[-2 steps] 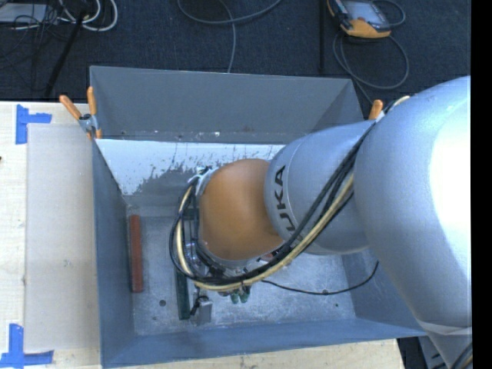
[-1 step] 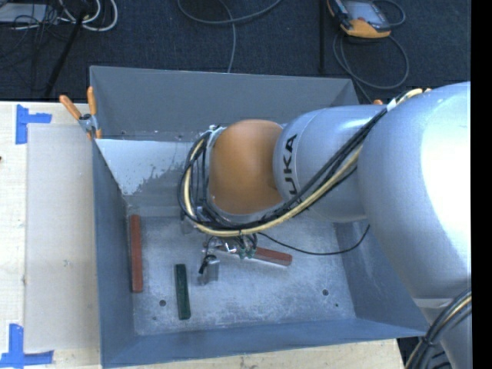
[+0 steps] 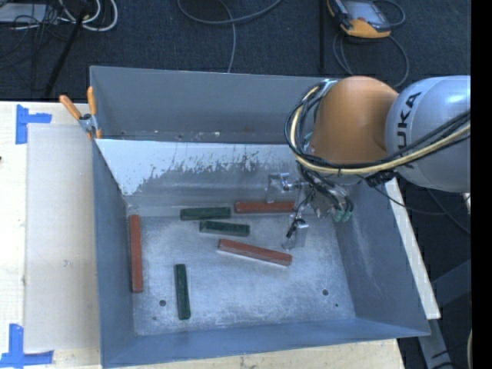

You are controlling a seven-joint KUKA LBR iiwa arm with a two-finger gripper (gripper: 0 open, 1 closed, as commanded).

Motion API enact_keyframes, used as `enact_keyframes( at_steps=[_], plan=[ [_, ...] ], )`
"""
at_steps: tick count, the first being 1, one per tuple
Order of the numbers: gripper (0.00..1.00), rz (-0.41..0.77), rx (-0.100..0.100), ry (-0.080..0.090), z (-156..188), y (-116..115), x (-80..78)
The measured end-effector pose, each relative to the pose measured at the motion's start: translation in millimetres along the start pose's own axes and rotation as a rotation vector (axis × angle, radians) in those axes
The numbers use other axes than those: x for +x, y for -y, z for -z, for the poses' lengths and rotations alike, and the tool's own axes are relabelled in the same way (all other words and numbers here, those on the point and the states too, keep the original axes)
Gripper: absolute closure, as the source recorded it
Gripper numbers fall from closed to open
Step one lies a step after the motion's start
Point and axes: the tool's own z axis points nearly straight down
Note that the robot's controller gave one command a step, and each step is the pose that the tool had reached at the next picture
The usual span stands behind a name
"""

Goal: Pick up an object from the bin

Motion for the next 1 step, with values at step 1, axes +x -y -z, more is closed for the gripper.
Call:
enact_keyframes(
  at_steps=[1],
  plan=[
    [0.00,0.039,-0.004,-0.009,-75.0,-28.2,45.9]
  ],
)
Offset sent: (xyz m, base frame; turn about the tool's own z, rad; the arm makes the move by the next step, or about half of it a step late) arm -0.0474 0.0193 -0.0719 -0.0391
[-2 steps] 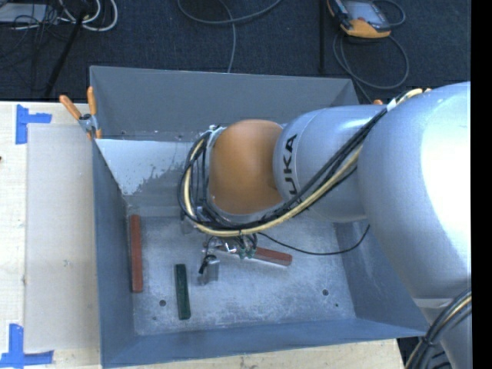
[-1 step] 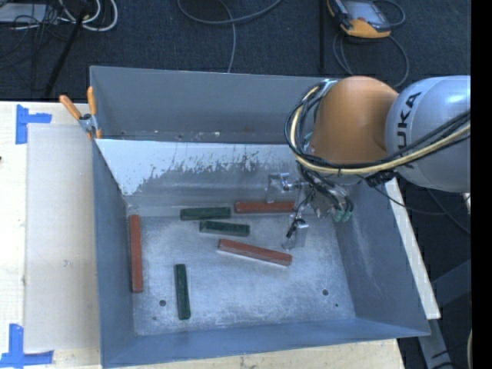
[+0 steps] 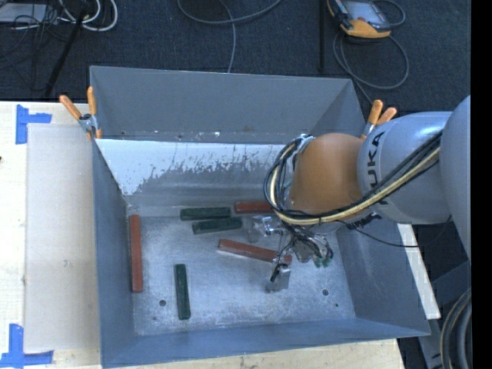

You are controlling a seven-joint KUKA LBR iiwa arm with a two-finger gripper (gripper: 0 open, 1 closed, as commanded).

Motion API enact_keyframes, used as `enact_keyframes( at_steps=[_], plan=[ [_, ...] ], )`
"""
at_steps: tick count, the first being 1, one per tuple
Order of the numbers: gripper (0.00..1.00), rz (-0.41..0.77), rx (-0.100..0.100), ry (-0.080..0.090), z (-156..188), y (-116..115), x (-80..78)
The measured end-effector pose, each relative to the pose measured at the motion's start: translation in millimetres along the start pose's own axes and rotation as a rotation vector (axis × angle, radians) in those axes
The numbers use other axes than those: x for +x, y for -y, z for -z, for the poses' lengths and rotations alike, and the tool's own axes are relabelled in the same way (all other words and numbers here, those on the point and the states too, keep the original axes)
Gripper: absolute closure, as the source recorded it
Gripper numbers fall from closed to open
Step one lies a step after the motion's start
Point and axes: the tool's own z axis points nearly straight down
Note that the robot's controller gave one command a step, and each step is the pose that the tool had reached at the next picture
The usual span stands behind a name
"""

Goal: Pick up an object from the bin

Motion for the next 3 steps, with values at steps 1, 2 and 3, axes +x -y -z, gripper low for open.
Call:
enact_keyframes(
  at_steps=[1,2,3],
  plan=[
    [1.00,-0.004,0.001,0.003,2.8,1.4,-1.8],
    [1.00,0.316,0.004,0.010,156.6,1.0,15.9],
    [1.00,0.512,0.003,0.005,166.2,21.6,21.3]
  ],
)
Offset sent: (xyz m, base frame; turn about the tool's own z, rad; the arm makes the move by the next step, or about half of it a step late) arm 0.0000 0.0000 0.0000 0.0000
